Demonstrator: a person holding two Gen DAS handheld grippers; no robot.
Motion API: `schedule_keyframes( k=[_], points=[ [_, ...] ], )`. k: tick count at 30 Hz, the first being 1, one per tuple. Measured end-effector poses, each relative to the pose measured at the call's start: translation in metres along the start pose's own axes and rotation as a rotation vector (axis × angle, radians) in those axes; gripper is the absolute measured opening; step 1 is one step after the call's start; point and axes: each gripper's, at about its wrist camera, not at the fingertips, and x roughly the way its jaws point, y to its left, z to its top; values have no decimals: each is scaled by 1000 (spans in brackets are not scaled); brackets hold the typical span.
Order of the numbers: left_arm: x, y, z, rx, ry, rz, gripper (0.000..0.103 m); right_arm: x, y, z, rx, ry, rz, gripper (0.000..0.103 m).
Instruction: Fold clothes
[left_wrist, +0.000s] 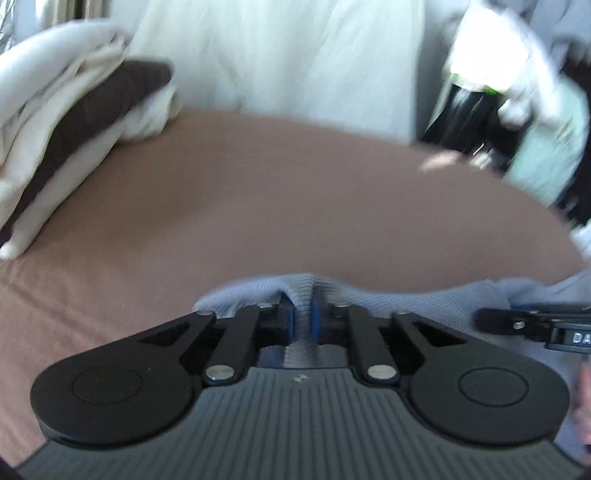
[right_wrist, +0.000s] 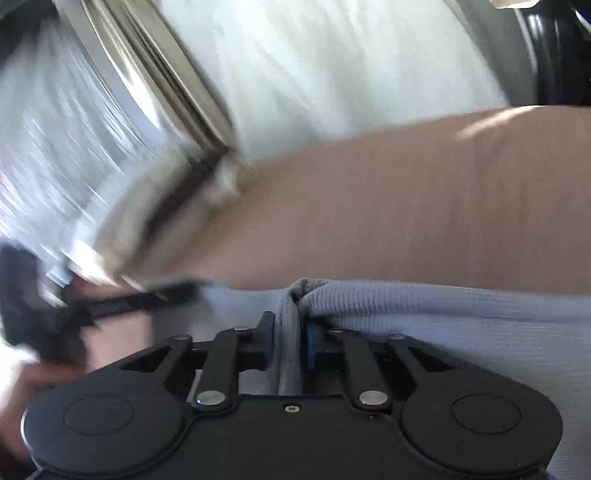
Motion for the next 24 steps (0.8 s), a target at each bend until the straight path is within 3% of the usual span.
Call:
schedule_keyframes(
  k=[3, 4, 6, 9, 13, 17, 20, 24],
  points=[
    [-28, 15, -10, -45, -16, 28, 19, -5, -7, 0, 23, 10, -40, 45],
    [-40, 20, -9, -67, -18, 49, 34, -8, -5, 3, 26, 19, -56, 48],
    [-60, 29, -8, -98, -1, 118, 52, -18, 1, 10, -15, 12, -121, 51],
    [-99, 51, -26, -100, 33, 162, 55, -34, 7, 8, -64, -10, -165, 53],
    [-137, 86, -73, -210, 83, 95, 59, -41, 33, -3, -102, -8, -156, 53],
    [-147, 120, -111, -436, 98, 6, 67, -56, 53, -15, -138, 27, -148, 55],
    [-130, 123, -119, -451, 171, -18, 70, -67, 64, -28, -144, 55, -153, 59],
    [-126, 113, -116, -450, 150, -141, 69, -73, 71, -51, -148, 104, -157, 59]
  ],
)
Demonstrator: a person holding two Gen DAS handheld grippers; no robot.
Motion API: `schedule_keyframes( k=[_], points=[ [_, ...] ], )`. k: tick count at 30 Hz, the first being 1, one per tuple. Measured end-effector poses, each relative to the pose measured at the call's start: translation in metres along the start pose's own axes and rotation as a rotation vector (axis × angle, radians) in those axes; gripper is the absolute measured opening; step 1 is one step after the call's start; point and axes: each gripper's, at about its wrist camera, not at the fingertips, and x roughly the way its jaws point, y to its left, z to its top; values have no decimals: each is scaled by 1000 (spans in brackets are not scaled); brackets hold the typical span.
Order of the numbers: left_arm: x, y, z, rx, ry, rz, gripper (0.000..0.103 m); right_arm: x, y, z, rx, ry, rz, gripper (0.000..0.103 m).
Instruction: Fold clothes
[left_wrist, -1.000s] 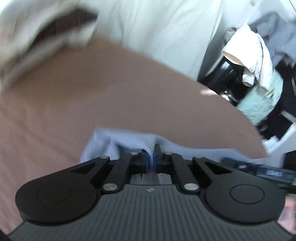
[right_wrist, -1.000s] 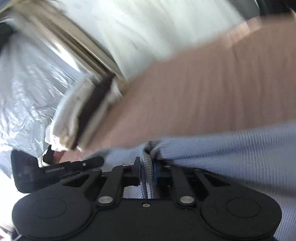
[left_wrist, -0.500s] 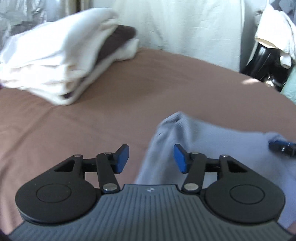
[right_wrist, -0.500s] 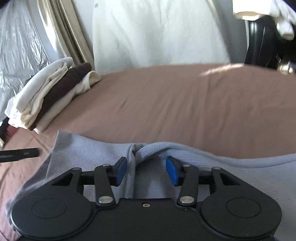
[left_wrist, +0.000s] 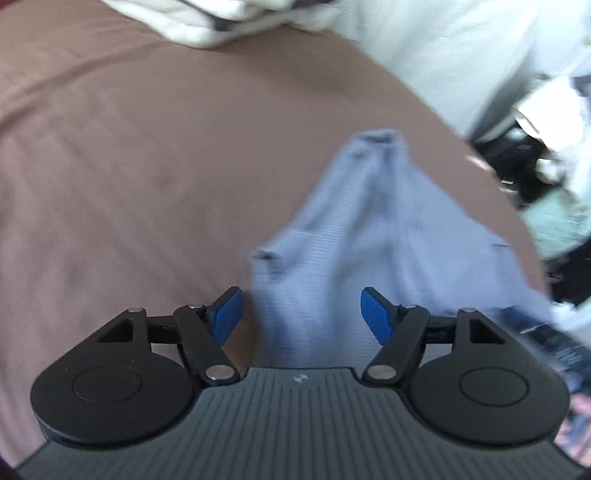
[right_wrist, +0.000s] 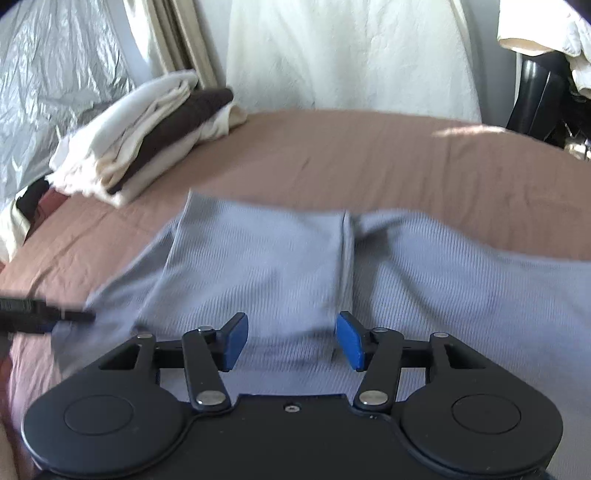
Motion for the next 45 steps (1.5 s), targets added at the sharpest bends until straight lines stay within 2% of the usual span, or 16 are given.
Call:
schedule_keyframes(
  k=[1, 3, 8, 10, 14, 19, 21, 24, 27, 29, 31, 35, 41, 43, 44, 45],
  points=[
    [1, -5, -2, 38, -18, 7, 58, 0, 0, -5, 3, 14, -8, 59],
    [-1, -14, -5, 118, -60, 63, 10, 1, 0, -12, 22, 41, -12, 59],
    [-35, -5, 6, 129, -168, 67, 10, -3, -15, -31, 149, 102, 103, 59],
    [-25, -1, 1, 132, -121, 100, 10, -5, -22, -37, 185, 127, 140, 61],
    [-3, 7, -11, 99, -27, 150, 15, -18, -36, -35, 222, 189, 19, 61],
    [-36, -10, -9, 150, -139, 215, 45, -82, -82, -6, 238, 181, -73, 63],
    [-49, -23, -10, 175, -188, 165, 47, -116, -116, -8, 276, 125, -115, 74],
    [-59, -51, -19, 198, -223, 43, 52, -150, -176, -30, 437, 65, -200, 76],
    [-47, -82, -34, 266, -191, -30, 56, -172, -230, -86, 776, 6, -194, 75],
    [-29, -100, -47, 316, -133, -32, 58, -184, -251, -116, 1016, -42, -86, 76],
    [-10, -113, -58, 349, -67, -31, 61, -189, -256, -127, 1098, -108, 11, 76],
    [23, -112, -84, 357, 92, 74, 63, -169, -259, -128, 1108, -38, -82, 77],
    [21, -125, -102, 445, 72, 109, 65, -140, -271, -112, 1101, -139, -220, 79],
    [24, -125, -98, 433, 66, 95, 65, -134, -266, -95, 1024, -206, -308, 67],
    [24, -124, -98, 431, 66, 86, 65, -130, -262, -86, 961, -218, -343, 20],
    [21, -123, -100, 441, 67, 83, 65, -127, -255, -75, 874, -206, -368, 11]
  ],
)
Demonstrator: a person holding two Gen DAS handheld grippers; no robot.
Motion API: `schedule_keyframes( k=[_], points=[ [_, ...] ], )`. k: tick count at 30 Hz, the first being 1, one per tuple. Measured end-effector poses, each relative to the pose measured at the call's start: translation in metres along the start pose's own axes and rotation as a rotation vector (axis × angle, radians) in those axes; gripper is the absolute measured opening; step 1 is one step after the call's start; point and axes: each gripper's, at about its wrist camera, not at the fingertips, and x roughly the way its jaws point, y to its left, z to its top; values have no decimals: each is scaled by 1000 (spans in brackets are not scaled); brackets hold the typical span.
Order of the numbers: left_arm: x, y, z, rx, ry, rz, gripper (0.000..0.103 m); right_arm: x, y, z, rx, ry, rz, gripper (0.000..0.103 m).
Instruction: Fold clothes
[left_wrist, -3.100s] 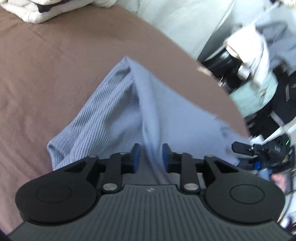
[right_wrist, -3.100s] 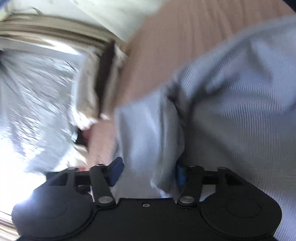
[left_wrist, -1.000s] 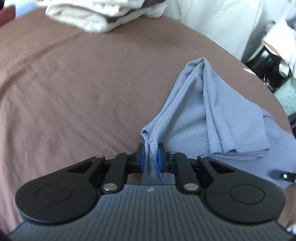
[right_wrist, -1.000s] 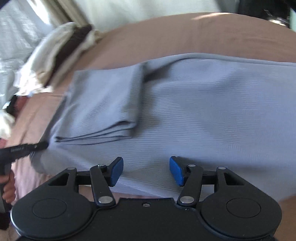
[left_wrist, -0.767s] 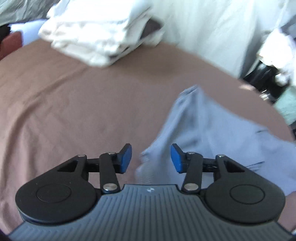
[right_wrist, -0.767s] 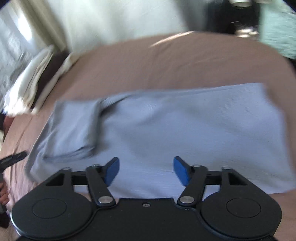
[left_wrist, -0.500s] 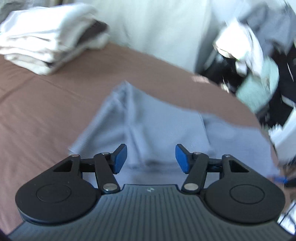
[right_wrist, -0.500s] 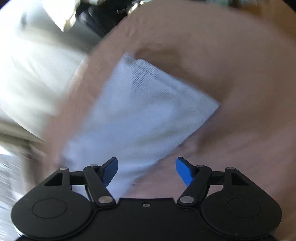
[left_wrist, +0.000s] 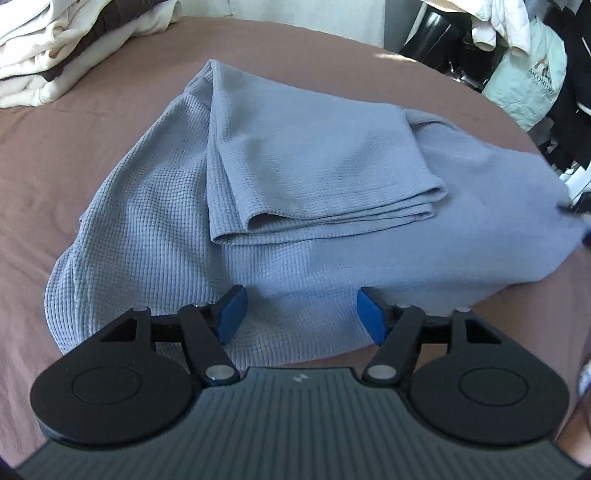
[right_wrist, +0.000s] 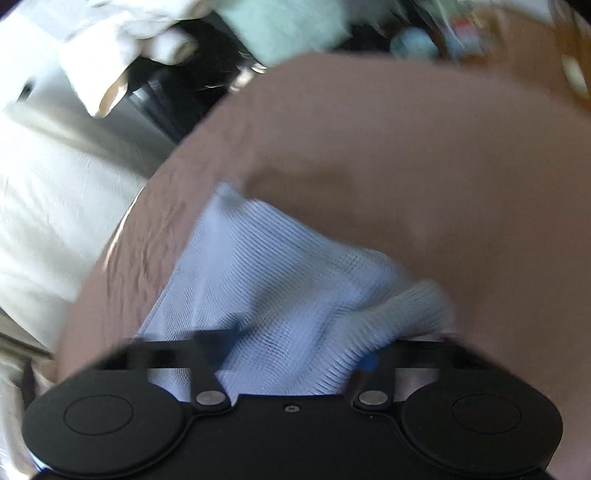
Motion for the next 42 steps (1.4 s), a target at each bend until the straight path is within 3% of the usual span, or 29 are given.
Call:
schedule_keyframes(
  k=[4, 5, 9, 11, 13, 16, 17, 19, 22, 27, 31, 34, 39, 42],
  points=[
    [-13, 15, -15, -37, 32, -1, 65, -39, 21, -1, -194, -153, -8, 10],
    [-13, 20, -15, -61, 38, -12, 65, -41, 17, -1, -188, -151, -18, 10],
    [-11, 26, -7, -86, 70, -40, 65, -6, -19, -1, -2, 5, -100, 10],
    [-18, 23, -4, -78, 62, -81, 64, -2, -28, 2, 79, 17, -69, 10],
    [-29, 19, -2, -73, 7, -160, 64, -4, -27, 2, 72, 8, -64, 10],
    [-35, 5, 3, -34, -75, -212, 66, -7, -22, -1, 15, -5, -85, 10],
    [-33, -1, 5, -20, -94, -212, 66, -6, -20, -1, 11, -9, -90, 10],
    [-15, -2, 3, -35, -39, -171, 66, -2, -16, 1, 12, -20, -95, 11],
    [5, -1, -3, -52, 30, -115, 65, -1, 5, -5, -101, -55, -144, 11],
    [-8, -2, 2, -25, 7, -97, 66, -18, 31, -14, -262, -137, -150, 12],
    [-26, 18, 19, -67, -42, -130, 66, -48, 65, -36, -388, -232, 23, 13],
    [-42, 35, 37, -76, -90, -136, 66, -67, 108, -62, -477, -242, 204, 13],
    [-72, 71, 58, -77, -213, -119, 65, -85, 203, -121, -674, -196, 454, 13],
    [-66, 104, 42, -184, -202, -62, 63, -77, 253, -168, -754, -126, 587, 13]
  ],
)
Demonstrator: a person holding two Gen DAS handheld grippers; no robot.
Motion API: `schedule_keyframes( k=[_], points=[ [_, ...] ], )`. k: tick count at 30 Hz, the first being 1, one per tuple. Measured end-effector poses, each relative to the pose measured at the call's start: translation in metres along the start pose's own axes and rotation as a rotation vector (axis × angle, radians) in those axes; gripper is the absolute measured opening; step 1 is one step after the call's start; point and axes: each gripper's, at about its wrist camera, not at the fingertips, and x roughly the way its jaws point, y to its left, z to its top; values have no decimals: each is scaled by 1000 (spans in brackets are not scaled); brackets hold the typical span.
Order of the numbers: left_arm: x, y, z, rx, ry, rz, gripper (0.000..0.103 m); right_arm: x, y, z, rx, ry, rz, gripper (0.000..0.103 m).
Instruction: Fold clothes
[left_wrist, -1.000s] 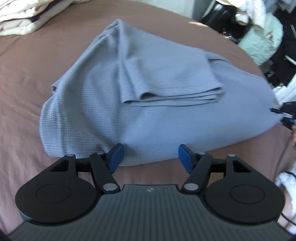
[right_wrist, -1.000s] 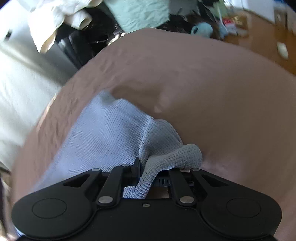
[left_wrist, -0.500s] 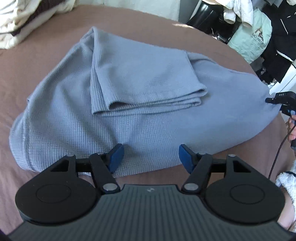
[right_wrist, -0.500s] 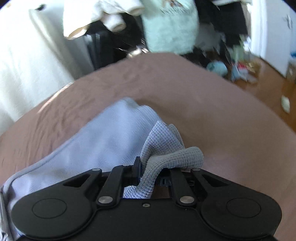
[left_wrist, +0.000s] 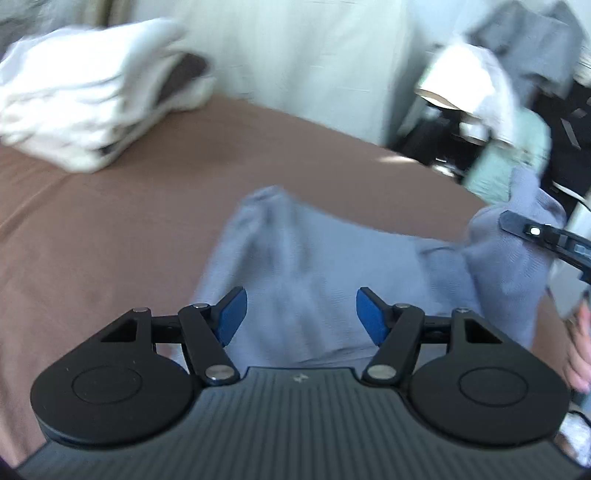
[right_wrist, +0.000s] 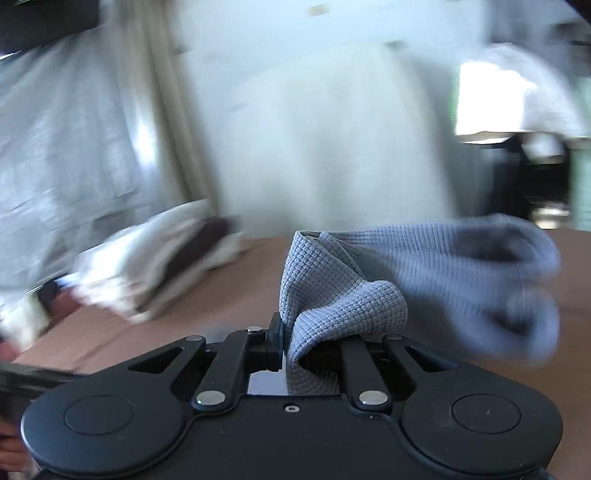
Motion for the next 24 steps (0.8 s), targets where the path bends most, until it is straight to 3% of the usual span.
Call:
schedule_keyframes(
  k=[3, 7, 9, 13, 15, 17, 20, 24],
  points=[
    [4, 37, -8, -158, 40, 13, 62, 44, 44, -32, -32, 103, 133, 13],
    [6, 47, 0, -192, 14, -3, 62, 75, 63, -98, -92, 281, 151, 13],
    [9, 44, 5, -199, -2, -40, 62, 78, 61, -116, -139, 302, 143, 13],
    [23, 32, 10, -184, 12, -178, 58, 73, 60, -104, -143, 276, 171, 13],
    [24, 25, 7, -164, 43, -239, 57, 62, 62, -93, -123, 231, 225, 14],
    [22, 19, 5, -135, 56, -278, 57, 52, 72, -89, -193, 216, 290, 14],
    [20, 14, 4, -103, 61, -278, 57, 64, 79, -96, -295, 364, 327, 33],
    [18, 4, -2, -41, 65, -229, 57, 71, 59, -90, -141, 486, 383, 41]
  ],
)
